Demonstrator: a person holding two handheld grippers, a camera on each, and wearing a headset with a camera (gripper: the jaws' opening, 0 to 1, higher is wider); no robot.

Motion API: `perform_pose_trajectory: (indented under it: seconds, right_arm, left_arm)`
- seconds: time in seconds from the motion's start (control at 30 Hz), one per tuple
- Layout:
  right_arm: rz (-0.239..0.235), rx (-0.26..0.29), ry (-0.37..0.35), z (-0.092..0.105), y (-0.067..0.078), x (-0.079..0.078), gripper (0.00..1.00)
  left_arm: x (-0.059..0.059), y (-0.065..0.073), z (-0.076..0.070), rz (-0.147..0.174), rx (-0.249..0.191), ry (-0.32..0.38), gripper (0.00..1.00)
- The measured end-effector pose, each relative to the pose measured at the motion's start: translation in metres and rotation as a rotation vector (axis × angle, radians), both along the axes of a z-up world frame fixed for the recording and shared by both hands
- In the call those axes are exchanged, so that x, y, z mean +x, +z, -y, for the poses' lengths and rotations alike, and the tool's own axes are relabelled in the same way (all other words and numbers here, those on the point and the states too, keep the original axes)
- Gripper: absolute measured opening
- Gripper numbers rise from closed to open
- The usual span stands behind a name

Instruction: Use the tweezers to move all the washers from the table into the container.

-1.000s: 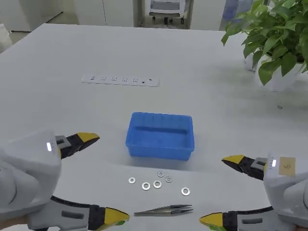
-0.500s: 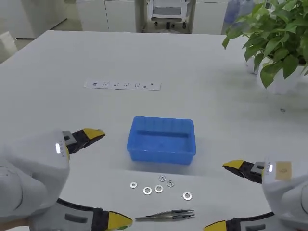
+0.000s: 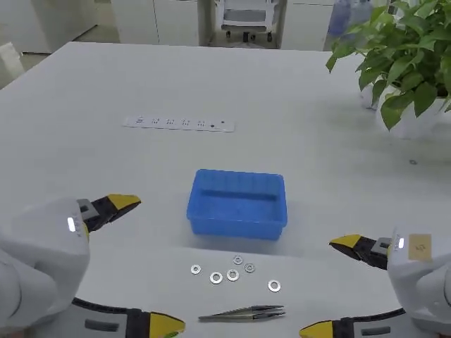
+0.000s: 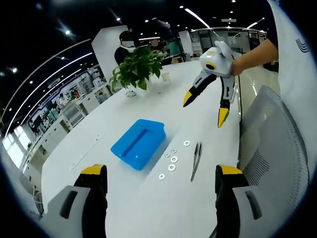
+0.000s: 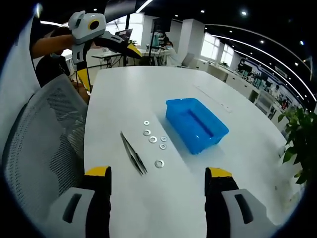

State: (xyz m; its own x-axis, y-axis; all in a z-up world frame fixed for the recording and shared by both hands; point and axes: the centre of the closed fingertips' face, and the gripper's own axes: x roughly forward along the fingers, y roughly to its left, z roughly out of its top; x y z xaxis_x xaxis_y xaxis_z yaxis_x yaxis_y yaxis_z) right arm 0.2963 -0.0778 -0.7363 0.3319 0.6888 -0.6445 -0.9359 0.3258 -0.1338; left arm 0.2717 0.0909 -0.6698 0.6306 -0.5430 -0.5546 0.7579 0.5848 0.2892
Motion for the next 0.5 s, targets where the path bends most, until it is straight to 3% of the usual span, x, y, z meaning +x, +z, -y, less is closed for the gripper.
perform_pose_trajectory:
  seconds: [0.13, 0.23, 0.27, 0.37, 0.5]
  right_arm:
    - [0.004, -0.013, 0.008, -0.001, 0.003, 0.000, 0.77]
    - [0.008, -0.015, 0.009, -0.001, 0.006, -0.001, 0.77]
    - [0.008, -0.015, 0.008, -0.001, 0.007, -0.001, 0.77]
    - [0.007, -0.022, 0.003, 0.000, 0.008, -0.003, 0.77]
    - [0.000, -0.036, 0.004, 0.000, 0.006, -0.008, 0.77]
  left_arm:
    - [0.000, 0.001, -0.008, -0.002, -0.001, 0.022, 0.95]
    - [0.000, 0.011, -0.002, -0.026, -0.168, 0.065, 0.96]
    - [0.001, 0.012, -0.005, -0.023, -0.182, 0.080, 0.96]
    - [-0.001, 0.007, -0.012, -0.024, -0.128, 0.075, 0.96]
    - [-0.003, 0.005, -0.014, -0.045, -0.149, 0.073, 0.96]
